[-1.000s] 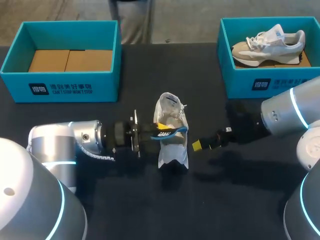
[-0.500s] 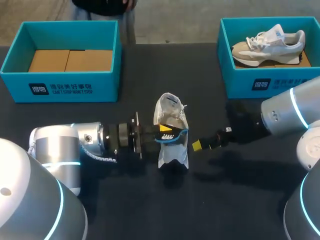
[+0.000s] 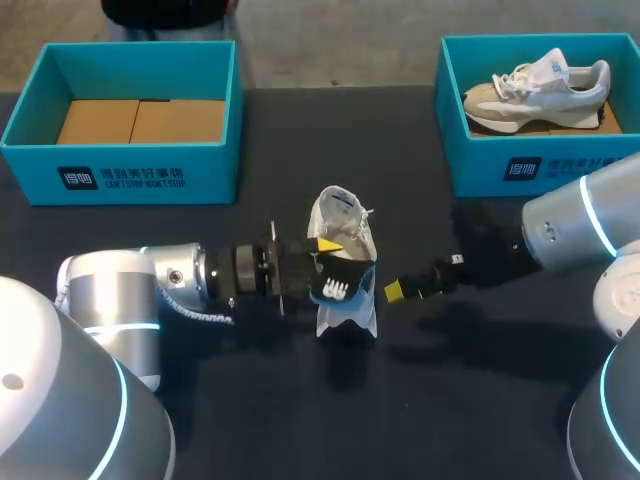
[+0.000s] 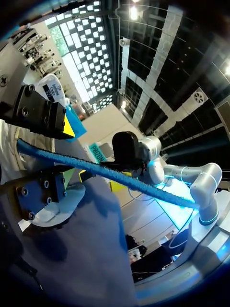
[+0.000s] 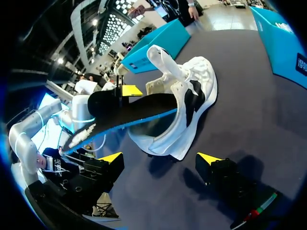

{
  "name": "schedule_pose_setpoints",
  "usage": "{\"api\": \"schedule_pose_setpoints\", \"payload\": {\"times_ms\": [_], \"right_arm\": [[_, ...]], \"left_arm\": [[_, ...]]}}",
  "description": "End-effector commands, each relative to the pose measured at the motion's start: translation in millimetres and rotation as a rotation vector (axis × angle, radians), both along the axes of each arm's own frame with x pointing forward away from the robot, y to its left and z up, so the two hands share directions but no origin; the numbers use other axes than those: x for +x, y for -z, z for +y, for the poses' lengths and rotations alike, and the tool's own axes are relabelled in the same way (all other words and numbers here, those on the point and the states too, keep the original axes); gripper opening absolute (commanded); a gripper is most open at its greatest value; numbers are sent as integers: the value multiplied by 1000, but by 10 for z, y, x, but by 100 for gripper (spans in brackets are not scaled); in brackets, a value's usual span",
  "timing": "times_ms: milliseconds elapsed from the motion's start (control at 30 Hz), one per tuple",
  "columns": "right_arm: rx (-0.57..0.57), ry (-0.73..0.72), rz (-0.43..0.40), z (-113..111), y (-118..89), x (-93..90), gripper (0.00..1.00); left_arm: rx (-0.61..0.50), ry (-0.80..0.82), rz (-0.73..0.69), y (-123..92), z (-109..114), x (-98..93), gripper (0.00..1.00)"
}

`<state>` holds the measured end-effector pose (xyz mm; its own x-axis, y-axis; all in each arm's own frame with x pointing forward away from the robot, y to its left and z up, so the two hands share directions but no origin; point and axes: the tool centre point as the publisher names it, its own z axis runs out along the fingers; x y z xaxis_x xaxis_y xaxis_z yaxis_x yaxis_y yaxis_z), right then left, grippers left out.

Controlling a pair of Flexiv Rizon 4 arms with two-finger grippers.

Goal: Take the shoe out of the shoebox, open the shoe tongue, remove and reinsert the insole, then place the shoe into the shoebox

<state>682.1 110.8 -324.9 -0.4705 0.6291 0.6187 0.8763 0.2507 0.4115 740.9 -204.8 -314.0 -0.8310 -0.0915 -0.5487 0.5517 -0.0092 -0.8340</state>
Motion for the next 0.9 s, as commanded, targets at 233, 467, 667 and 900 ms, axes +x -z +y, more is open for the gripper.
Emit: {"api": "schedule_pose_setpoints", "payload": {"times_ms": [233, 467, 667, 900], "right_arm": [[0, 1, 0, 1, -3, -7, 100], [0, 1, 0, 1, -3, -7, 100], [0, 1, 0, 1, -3, -7, 100], [0, 1, 0, 1, -3, -7, 100]], "left_arm": [[18, 15, -21, -110, 89, -124, 28], [58, 28, -22, -77, 94, -135, 0], [97, 22, -32, 10, 55, -66, 0], [139, 11, -37, 132, -15, 16, 0]]}}
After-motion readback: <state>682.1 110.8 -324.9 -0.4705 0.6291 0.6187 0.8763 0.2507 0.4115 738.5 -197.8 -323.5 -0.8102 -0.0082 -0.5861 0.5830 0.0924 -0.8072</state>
